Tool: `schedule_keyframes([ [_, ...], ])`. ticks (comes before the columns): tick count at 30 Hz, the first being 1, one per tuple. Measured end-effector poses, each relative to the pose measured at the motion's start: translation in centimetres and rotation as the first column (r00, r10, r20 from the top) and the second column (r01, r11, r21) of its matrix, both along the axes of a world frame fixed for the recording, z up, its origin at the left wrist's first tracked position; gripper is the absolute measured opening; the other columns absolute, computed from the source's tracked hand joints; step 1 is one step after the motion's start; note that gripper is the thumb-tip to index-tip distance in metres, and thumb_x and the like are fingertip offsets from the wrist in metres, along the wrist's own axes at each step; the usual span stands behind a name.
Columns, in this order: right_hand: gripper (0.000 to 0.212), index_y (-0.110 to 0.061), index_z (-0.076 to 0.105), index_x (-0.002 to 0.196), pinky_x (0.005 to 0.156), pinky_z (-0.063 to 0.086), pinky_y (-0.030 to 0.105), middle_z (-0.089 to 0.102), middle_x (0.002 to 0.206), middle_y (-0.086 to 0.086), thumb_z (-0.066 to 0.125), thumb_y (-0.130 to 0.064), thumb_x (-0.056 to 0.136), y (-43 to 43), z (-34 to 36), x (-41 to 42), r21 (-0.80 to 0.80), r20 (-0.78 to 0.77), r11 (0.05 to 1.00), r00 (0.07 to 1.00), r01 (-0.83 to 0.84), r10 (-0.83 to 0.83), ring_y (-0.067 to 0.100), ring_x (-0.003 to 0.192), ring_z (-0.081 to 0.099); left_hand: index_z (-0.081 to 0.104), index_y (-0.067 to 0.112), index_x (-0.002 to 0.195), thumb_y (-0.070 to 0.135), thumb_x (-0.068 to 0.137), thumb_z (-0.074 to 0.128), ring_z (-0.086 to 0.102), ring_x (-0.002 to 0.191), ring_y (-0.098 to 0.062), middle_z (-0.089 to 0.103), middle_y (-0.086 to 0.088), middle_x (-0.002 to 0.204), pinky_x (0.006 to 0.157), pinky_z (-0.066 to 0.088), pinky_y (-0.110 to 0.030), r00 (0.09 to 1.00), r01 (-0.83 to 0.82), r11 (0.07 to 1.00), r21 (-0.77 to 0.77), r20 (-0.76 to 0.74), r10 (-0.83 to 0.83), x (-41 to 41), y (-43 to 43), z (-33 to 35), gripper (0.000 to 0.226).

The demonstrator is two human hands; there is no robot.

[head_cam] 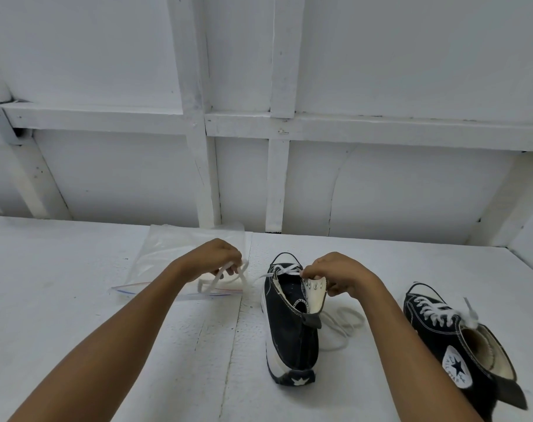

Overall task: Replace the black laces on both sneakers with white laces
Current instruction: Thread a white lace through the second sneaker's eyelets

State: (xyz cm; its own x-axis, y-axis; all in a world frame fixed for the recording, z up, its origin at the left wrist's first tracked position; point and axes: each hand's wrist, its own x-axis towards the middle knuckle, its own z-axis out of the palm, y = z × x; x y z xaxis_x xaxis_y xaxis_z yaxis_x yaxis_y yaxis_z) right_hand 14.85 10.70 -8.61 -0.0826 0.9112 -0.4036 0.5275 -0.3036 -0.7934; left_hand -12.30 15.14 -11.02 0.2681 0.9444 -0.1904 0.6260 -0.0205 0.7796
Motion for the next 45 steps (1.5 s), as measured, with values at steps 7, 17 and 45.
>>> schedule_keyframes([
  [7, 0.024, -0.01, 0.056, 0.066, 0.048, 0.033, 0.023, 0.051, 0.055, 0.0, 0.07, -0.015, 0.085, 0.0, -0.1, 0.2, -0.002, -0.012, 1.0, 1.0, 0.0, 0.0, 0.007, 0.035, 0.048, 0.067, -0.011, 0.084, 0.014, 0.096, 0.057, 0.069, 0.074, -0.022, 0.072, -0.014, 0.081, 0.07, 0.057, -0.034, 0.951, -0.06, 0.998, 0.001, 0.304, 0.057, 0.6, -0.1, 0.5, 0.029],
  [17, 0.022, -0.007, 0.061, 0.069, 0.05, 0.041, 0.022, 0.057, 0.057, 0.004, 0.074, -0.017, 0.084, -0.1, -0.1, 0.3, -0.001, -0.026, 1.0, 0.999, 0.018, -0.018, 0.009, 0.038, 0.053, 0.074, 0.005, 0.088, 0.032, 0.098, 0.061, 0.049, 0.051, -0.012, 0.056, 0.0, 0.059, 0.053, 0.045, -0.025, 0.995, -0.028, 0.998, 0.048, 0.095, 0.023, 1.2, 0.0, 0.0, 0.032],
  [45, 0.016, 0.003, 0.058, 0.065, 0.049, 0.053, 0.024, 0.059, 0.057, 0.012, 0.063, 0.007, 0.08, -0.3, 0.0, 0.8, -0.085, -0.23, 0.986, 0.961, 0.14, -0.156, 0.017, 0.044, 0.062, 0.078, 0.016, 0.085, 0.023, 0.087, 0.071, 0.05, 0.059, -0.006, 0.067, 0.004, 0.072, 0.056, 0.039, -0.019, 0.898, 0.348, 0.926, 0.143, -0.333, -0.286, 10.1, 0.0, 2.0, 0.01],
])
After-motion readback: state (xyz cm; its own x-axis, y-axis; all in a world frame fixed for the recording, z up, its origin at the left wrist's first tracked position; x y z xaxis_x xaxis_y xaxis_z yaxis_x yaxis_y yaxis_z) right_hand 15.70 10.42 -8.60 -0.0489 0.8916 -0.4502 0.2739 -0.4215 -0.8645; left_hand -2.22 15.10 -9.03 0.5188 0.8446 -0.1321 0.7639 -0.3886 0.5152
